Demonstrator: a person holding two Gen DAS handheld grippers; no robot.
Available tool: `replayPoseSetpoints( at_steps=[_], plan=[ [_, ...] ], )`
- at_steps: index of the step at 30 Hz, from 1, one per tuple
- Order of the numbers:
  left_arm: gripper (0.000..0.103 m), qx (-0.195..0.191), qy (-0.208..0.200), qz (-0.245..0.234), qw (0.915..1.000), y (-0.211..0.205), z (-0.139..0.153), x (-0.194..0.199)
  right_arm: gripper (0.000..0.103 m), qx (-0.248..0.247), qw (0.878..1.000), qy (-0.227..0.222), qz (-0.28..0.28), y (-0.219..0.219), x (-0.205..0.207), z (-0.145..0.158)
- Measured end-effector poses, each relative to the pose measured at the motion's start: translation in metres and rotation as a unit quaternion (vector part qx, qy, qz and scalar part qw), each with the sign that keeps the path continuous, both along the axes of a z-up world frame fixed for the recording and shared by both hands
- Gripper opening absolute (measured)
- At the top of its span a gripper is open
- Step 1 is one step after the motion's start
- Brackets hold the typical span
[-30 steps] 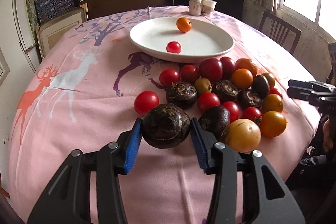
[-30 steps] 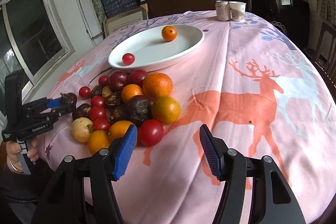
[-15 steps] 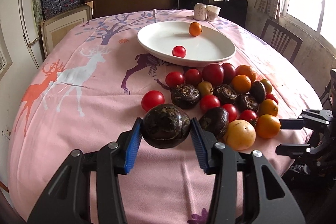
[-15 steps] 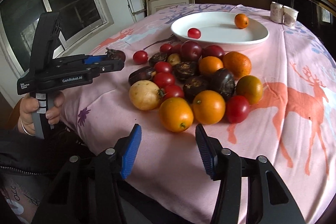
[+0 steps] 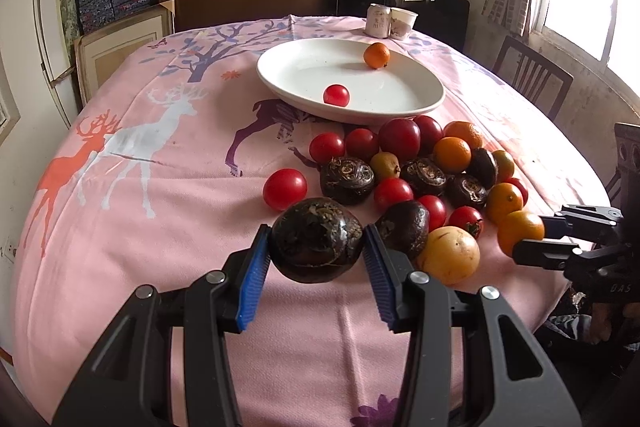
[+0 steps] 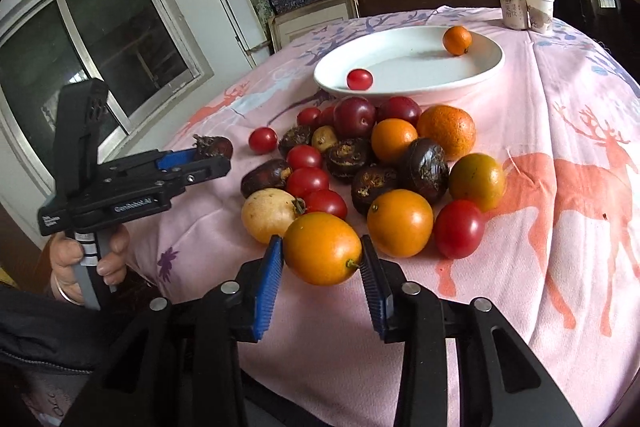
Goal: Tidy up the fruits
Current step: 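Grasp a dark brown round fruit with the left gripper while the right grasps an orange tomato, then lower both fruits onto the white plate and open both grippers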
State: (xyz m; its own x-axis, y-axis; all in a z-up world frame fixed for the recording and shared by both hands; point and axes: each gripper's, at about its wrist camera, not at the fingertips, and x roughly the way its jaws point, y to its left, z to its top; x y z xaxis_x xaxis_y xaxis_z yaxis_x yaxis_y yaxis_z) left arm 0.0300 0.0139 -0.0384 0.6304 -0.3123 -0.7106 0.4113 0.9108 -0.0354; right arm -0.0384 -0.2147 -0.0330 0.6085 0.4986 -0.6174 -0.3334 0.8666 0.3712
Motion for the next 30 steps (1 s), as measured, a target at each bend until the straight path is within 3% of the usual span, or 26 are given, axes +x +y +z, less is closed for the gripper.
replayPoseSetpoints(
  at_steps=[4,10,14,19,21,22,24,25,30],
  plan=[
    [0.045,-0.003,-0.009,-0.015,0.9998,-0.01,0.012,0.012,0.039,-0.004,0.999,-0.024,-0.029,-0.02,0.011,0.022],
    [0.045,-0.009,-0.019,-0.028,0.9994,-0.036,0.034,0.062,0.039,-0.01,0.997,-0.034,-0.069,-0.046,0.066,0.042],
    [0.045,-0.017,0.003,-0.037,0.9992,-0.064,0.035,0.111,0.039,-0.014,0.996,-0.031,-0.087,-0.053,0.112,0.047],
    [0.045,0.003,0.034,-0.057,0.9978,-0.109,0.022,0.156,0.039,-0.022,0.994,-0.004,-0.109,-0.058,0.161,0.038],
    [0.048,0.017,0.025,-0.061,0.9977,-0.122,0.019,0.16,0.042,-0.022,0.993,0.01,-0.115,-0.061,0.174,0.035],
    [0.052,0.025,0.019,-0.06,0.9977,-0.125,0.018,0.16,0.051,-0.017,0.992,0.02,-0.125,-0.065,0.177,0.034],
    [0.07,0.027,0.007,-0.057,0.998,-0.123,0.022,0.155,0.054,-0.005,0.991,0.013,-0.131,-0.07,0.172,0.039],
    [0.073,0.026,-0.001,-0.055,0.9982,-0.12,0.024,0.151,0.054,-0.008,0.991,0.005,-0.135,-0.072,0.167,0.042],
    [0.073,0.008,-0.012,-0.052,0.9985,-0.081,0.038,0.113,0.054,-0.007,0.99,-0.011,-0.142,-0.084,0.128,0.043]
  ],
)
